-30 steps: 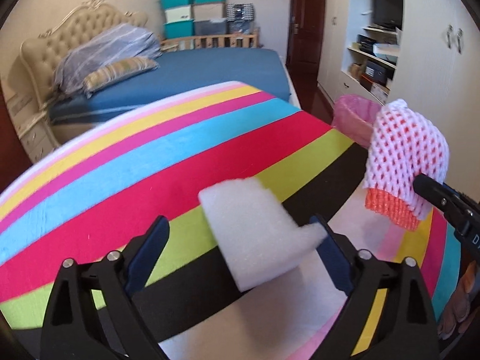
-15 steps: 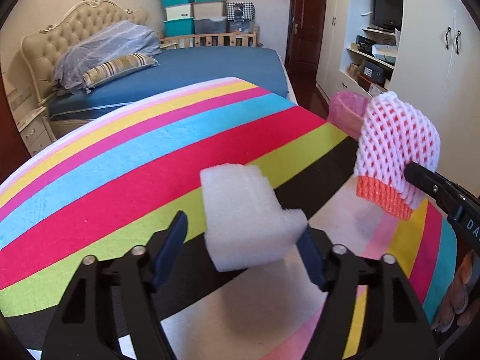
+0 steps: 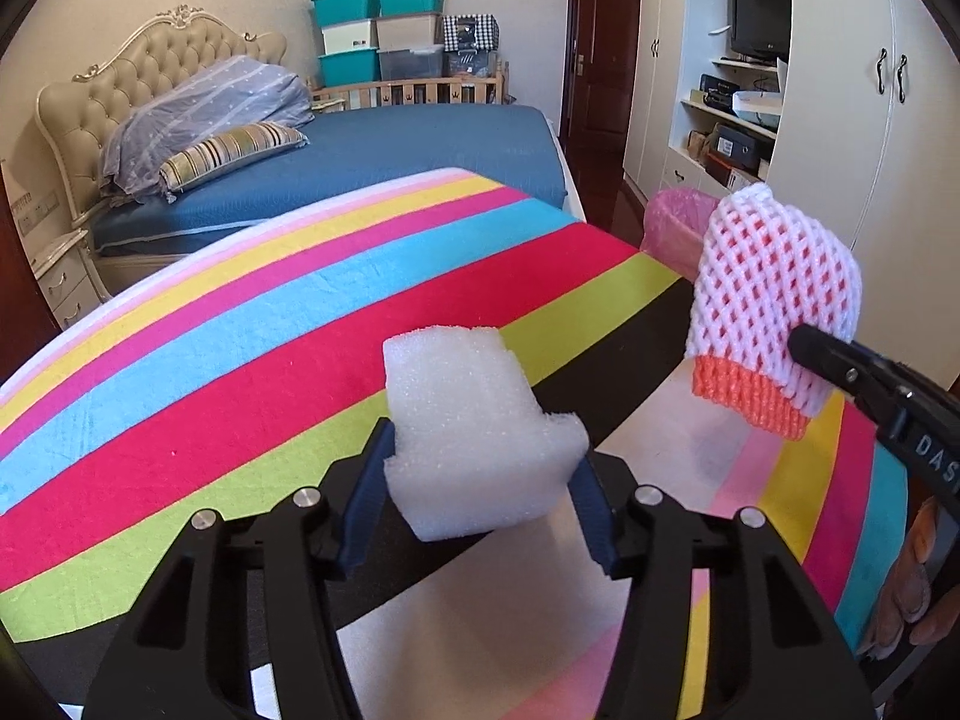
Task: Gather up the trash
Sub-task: 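Carry the fruit net and foam block over the wastebasket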
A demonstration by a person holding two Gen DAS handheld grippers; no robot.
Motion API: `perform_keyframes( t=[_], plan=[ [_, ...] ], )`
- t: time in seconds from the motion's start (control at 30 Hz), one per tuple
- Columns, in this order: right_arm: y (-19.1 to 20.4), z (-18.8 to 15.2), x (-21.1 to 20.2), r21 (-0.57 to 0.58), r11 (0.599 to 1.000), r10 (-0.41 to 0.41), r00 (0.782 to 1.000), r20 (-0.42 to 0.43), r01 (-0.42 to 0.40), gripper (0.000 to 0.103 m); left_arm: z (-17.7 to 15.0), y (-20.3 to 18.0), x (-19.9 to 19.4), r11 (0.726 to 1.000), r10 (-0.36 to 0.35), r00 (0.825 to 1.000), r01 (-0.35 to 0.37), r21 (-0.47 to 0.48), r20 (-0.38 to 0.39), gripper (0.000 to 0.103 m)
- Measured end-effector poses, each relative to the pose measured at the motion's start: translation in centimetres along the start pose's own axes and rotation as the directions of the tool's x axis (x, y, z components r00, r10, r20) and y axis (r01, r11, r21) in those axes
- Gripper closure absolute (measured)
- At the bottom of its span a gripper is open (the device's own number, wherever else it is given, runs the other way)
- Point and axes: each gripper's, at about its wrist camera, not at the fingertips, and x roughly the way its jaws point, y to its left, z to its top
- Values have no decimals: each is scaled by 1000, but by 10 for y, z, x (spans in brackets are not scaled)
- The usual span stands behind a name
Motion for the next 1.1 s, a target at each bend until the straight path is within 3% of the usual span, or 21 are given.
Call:
perform_keyframes(
  t=[0.53,0.9,1.1],
  plan=[
    [-4,15,-34,-112,993,-27,997,66,34,75,27,-31,-53,998,-28,987,20,54,159,49],
    [-47,29,-50,-87,994,-66,994,84,74,75,43,-66,-50,992,-71,984,52,117,164,49],
    [-79,39,-61,-56,994,-88,991,100,94,75,56,-91,-40,985,-124,981,103,139,151,49]
  ],
)
